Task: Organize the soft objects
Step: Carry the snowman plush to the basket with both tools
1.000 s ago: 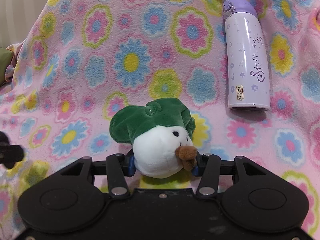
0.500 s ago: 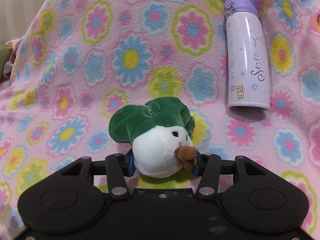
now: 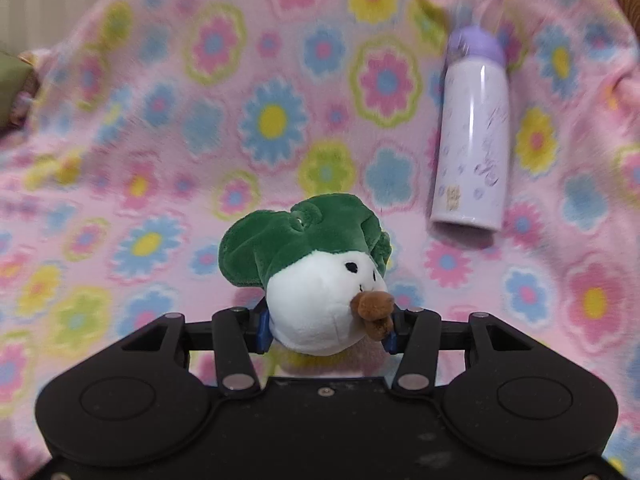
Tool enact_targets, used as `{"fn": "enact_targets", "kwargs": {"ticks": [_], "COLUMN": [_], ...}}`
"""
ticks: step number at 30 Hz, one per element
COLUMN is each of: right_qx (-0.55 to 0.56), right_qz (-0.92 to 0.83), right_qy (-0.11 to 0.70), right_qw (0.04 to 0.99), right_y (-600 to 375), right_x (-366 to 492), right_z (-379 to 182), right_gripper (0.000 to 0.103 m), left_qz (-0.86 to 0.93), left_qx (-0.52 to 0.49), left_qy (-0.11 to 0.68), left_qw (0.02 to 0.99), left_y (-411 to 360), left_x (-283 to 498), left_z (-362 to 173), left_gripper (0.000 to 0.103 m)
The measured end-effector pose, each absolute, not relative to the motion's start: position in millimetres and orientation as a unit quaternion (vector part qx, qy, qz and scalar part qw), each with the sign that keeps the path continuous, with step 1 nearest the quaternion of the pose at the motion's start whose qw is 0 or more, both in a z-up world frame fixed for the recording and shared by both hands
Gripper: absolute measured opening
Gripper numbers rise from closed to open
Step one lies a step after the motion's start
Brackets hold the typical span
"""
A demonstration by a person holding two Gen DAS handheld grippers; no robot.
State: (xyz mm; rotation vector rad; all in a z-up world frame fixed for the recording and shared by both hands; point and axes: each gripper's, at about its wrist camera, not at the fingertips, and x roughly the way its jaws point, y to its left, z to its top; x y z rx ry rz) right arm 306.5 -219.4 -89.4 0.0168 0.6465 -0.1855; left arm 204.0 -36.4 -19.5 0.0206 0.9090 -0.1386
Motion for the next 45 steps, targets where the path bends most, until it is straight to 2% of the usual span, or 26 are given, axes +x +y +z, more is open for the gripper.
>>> {"fn": "enact_targets", "kwargs": {"ticks": [10, 15, 32, 45], "right_qx": [0.066, 0.068, 0.118, 0.137], "right_qz": [-0.047, -0.029, -0.010, 0.036], "right_qy": [0.287, 0.278, 0.349, 0.379], "right_qw": [0.955, 0.958, 0.930, 0.914], "right_y": [-222, -213, -181, -179], "right_x": [190, 130, 30, 22], "right_z": [-16, 2, -33, -25], "right_gripper": [0.049, 0.049, 0.049, 0.050], "left_qz": [-0.085, -0.097, -0.134, -0.161], "left_qx": [0.006, 0.004, 0.015, 0.030], "left_qy": [0.437, 0.442, 0.460, 0.452], "left_qw": [0.895, 0.892, 0.878, 0.877], "left_y": [-34, -32, -34, -43], "left_x": [180, 163, 76, 37], "left_z": [-2, 2, -7, -13], "left_gripper": [0.055, 0.055, 0.055, 0.055]}}
